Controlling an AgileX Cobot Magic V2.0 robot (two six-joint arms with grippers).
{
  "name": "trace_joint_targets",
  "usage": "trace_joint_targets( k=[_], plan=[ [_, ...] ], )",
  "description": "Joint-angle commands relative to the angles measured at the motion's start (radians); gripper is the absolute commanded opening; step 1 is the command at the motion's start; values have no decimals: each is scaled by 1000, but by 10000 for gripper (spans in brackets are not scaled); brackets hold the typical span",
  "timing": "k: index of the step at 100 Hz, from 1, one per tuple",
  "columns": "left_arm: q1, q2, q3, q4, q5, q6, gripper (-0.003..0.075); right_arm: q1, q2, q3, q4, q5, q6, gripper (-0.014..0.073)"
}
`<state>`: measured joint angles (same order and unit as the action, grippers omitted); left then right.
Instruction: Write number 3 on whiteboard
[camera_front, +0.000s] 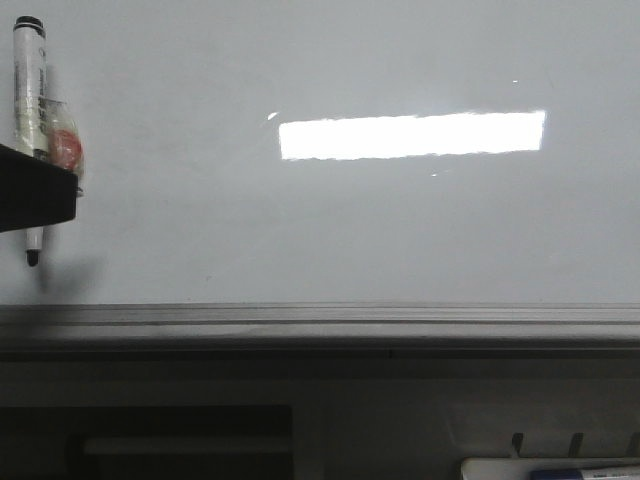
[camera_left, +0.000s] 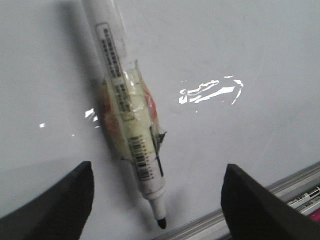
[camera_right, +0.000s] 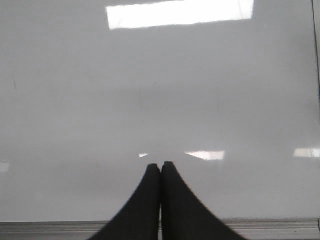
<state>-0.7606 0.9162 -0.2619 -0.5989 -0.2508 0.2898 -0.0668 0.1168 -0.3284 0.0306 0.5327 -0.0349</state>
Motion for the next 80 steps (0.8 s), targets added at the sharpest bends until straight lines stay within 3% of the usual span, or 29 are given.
trace_joint_targets(
  k=[1, 20, 27, 43, 61, 80],
  plan=[
    [-27, 20, -29, -19, -100, -10, 481, -8, 23, -24, -1, -80, -5, -61],
    [-54, 60, -29, -47, -170, -10, 477, -8, 23, -24, -1, -80, -5, -61],
    [-53, 73, -29, -69, -170, -10, 440, -8, 23, -24, -1, -80, -5, -61],
    [-54, 101, -29, -79, -170, -10, 286, -8, 23, -24, -1, -80, -5, -61],
    [-54, 111, -29, -70, -162, -10, -24, -8, 23, -24, 3, -80, -5, -61],
    [-54, 109, -29, -1, -155, -10, -20, 6, 23, -24, 76, -76, -7, -61]
  ],
)
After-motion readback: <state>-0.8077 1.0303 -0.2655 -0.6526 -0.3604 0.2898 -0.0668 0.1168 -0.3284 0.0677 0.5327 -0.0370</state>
